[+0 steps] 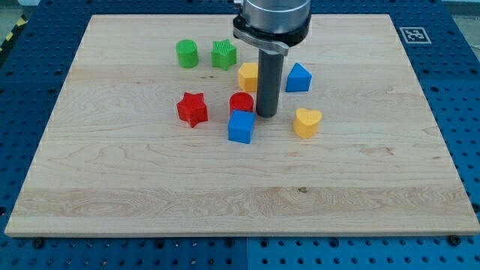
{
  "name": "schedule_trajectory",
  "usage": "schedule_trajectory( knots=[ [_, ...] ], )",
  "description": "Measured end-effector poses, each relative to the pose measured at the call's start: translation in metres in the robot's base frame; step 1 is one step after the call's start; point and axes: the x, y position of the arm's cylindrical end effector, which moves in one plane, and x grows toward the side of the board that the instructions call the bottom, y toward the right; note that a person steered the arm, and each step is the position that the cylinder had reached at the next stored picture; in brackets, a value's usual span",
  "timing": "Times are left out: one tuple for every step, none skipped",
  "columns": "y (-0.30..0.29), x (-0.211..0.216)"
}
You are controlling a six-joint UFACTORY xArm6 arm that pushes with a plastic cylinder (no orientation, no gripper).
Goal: Slide the yellow heart towards the bottom right of the board
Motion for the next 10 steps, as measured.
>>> schedule_trajectory(
  knots=[
    [0.029, 0.009],
    [0.035, 0.009],
    [0.035, 0.015],
    [0.043, 0.019],
    [0.059, 0.019],
    [0.073, 0.021],
    [0.086, 0.030],
    [0.102, 0.041],
    [0.123, 0.050],
    [0.144, 0.053]
  ],
)
